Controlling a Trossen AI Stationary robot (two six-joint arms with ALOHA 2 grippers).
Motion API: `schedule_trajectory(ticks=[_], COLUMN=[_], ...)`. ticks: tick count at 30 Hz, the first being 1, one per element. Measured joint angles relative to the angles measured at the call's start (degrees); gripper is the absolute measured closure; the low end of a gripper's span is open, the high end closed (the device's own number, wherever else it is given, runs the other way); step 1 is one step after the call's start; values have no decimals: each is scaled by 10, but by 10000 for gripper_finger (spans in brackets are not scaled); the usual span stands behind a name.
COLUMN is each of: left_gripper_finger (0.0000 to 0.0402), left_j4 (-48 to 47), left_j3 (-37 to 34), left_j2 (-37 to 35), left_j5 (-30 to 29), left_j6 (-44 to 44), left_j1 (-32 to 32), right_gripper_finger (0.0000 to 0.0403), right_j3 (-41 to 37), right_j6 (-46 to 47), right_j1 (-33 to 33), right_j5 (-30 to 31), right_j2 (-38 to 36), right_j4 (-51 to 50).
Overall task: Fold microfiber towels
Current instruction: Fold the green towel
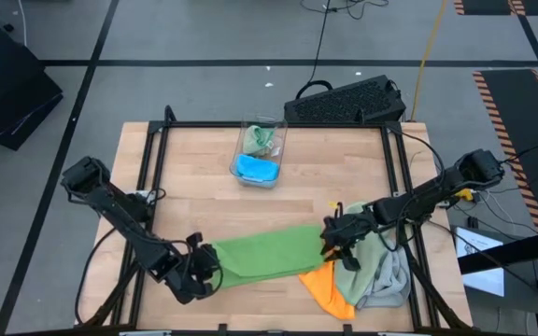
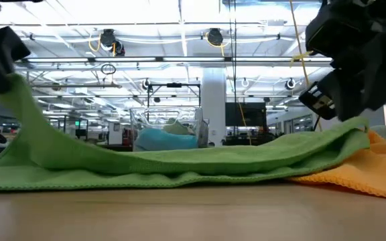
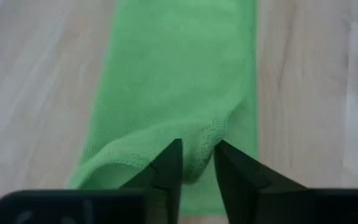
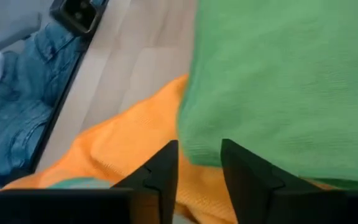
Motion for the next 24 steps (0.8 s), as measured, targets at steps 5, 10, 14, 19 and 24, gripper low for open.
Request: schedule_trajectory(ticks=[5,10,14,19,24], left_gripper_finger=[277,295,315,324,297], left_j4=[2,2,-1,2,1], left_j3=[0,0,0,-30,-85], left_j2=[0,0,0,0,0], left_j5=[35,42,-25,-113,-109], left_j6=[-7,-37,-62,-123,-185], left_j1=[-21,-62,-83,-77,-55], right_gripper_finger=[264,276,292,302,303], right_j3=[0,0,0,0,0], right_j6=[-38,-72,-95,-105,-110], right_j1=[0,-2,-10,-31,-49], right_j5=[-80,-75,-75,-28,15], right_j2=[-1,-2,-2,-2,-2], right_j4=[0,0,2,8,8])
